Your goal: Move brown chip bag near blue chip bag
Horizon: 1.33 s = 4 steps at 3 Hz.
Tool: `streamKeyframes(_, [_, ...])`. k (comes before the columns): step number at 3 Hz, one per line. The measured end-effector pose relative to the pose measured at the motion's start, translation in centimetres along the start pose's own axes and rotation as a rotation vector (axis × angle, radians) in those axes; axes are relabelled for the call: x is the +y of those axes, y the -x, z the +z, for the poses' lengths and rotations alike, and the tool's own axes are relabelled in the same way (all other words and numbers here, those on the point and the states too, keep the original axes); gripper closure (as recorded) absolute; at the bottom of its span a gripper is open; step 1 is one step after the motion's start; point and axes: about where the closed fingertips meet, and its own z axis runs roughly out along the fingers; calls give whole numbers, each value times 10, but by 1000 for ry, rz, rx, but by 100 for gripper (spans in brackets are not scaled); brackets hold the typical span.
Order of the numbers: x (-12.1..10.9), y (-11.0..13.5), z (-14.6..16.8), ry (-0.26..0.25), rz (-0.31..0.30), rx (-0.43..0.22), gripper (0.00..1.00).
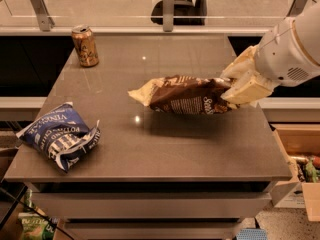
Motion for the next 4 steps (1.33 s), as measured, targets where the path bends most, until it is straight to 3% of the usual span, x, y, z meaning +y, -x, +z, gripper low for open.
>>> streamKeyframes(1, [-3,-14,21,102,-48,-51,100])
streamKeyframes(2, [12,-27,35,191,-85,-78,100])
streamKeyframes(4, [51,-47,34,306,-90,-39,100])
